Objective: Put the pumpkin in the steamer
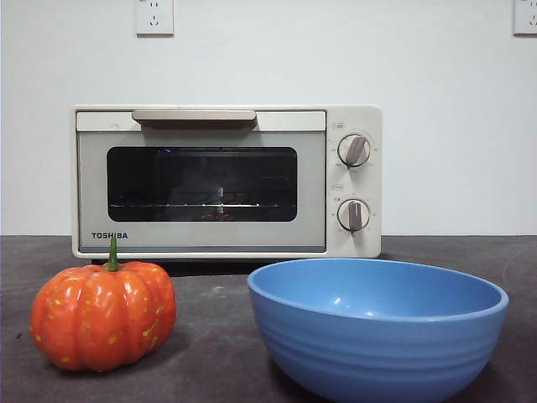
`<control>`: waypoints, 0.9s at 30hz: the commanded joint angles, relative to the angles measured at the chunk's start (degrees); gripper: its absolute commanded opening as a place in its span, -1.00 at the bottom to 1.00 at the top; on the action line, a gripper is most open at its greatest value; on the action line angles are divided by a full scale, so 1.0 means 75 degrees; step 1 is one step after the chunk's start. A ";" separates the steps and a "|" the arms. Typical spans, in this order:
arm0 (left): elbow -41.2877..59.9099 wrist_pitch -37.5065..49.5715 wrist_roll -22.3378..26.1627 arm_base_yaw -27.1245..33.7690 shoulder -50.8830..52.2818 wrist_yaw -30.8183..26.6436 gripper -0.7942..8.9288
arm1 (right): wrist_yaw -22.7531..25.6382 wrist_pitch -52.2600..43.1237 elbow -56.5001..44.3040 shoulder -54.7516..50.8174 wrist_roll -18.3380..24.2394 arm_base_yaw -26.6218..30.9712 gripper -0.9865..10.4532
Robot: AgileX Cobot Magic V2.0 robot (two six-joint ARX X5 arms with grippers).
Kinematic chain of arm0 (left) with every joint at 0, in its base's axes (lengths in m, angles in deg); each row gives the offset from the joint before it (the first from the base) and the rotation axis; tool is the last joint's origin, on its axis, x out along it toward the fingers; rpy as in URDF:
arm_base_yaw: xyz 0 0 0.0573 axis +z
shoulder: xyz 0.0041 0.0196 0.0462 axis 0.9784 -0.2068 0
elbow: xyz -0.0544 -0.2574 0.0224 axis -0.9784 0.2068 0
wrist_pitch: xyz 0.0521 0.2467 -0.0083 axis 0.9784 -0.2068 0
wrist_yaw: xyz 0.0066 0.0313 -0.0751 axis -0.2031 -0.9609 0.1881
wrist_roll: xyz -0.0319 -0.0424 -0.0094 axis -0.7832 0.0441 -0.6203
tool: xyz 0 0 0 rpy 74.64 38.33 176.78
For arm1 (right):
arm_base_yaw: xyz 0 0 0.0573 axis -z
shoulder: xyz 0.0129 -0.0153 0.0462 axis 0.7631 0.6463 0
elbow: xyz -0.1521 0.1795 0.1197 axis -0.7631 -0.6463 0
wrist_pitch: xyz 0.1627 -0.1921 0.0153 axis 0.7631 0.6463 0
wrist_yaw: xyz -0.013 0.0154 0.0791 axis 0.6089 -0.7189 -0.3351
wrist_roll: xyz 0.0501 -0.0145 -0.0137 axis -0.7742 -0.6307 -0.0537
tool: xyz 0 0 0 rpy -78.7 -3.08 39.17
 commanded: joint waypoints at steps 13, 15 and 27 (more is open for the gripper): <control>-0.2658 -0.1300 0.0909 0.0000 -0.1058 0.0052 -0.80 | -0.0029 0.0632 0.2699 0.0749 0.0452 0.0006 -0.82; -0.3008 -0.1501 0.1198 0.0000 -0.1352 0.0067 -0.80 | -0.0050 0.0903 0.3130 0.1116 0.0720 0.0006 -0.82; -0.5158 -0.3112 0.2777 -0.0029 -0.3885 0.1472 -0.80 | -0.1352 0.3019 0.5633 0.3902 0.2305 -0.0009 -0.82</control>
